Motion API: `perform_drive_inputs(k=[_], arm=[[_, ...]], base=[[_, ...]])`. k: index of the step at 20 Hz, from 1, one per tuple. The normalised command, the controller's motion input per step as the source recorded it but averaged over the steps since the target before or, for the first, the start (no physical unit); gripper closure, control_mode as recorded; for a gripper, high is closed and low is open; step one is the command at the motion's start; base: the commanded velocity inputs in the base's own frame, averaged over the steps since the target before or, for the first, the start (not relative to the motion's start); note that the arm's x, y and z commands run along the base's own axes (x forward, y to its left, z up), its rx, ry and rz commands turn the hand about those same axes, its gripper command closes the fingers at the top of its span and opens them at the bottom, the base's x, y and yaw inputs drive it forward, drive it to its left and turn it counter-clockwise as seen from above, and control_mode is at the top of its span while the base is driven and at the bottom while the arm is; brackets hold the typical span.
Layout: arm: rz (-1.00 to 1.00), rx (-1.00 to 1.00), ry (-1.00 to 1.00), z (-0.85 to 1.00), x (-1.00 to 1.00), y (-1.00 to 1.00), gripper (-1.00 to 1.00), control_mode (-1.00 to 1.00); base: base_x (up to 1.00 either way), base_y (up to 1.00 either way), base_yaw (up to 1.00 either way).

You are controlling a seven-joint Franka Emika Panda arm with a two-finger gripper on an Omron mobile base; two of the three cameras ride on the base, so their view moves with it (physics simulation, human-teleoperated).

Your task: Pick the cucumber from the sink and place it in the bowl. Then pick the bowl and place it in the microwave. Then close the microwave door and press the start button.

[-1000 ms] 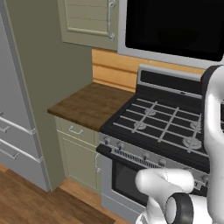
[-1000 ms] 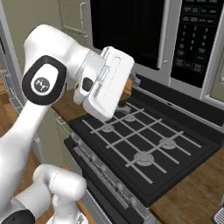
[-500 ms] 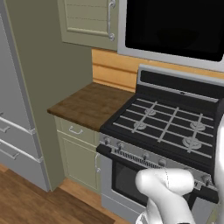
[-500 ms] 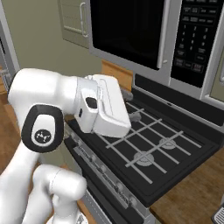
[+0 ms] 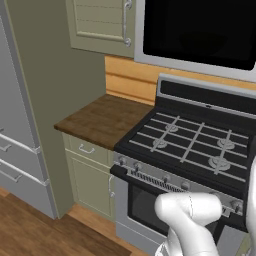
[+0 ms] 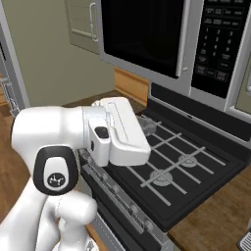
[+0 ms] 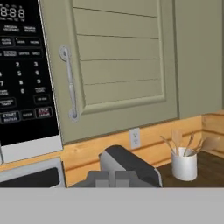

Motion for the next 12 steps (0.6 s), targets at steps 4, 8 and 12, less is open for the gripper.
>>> perform_drive_inputs(k=[4,8,12], arm=[[0.04,-0.04,0.00,0.13,0.44,0.14,1.00,-1.00],[0.12,-0.01,0.00,0.25,0.39,0.02,1.00,-1.00],[0.19,0.00,0.00,0.14,0.22,0.00,1.00,-1.00]], base=[[0.00,0.00,0.00],[0.00,0.00,0.00],[0.00,0.00,0.00]])
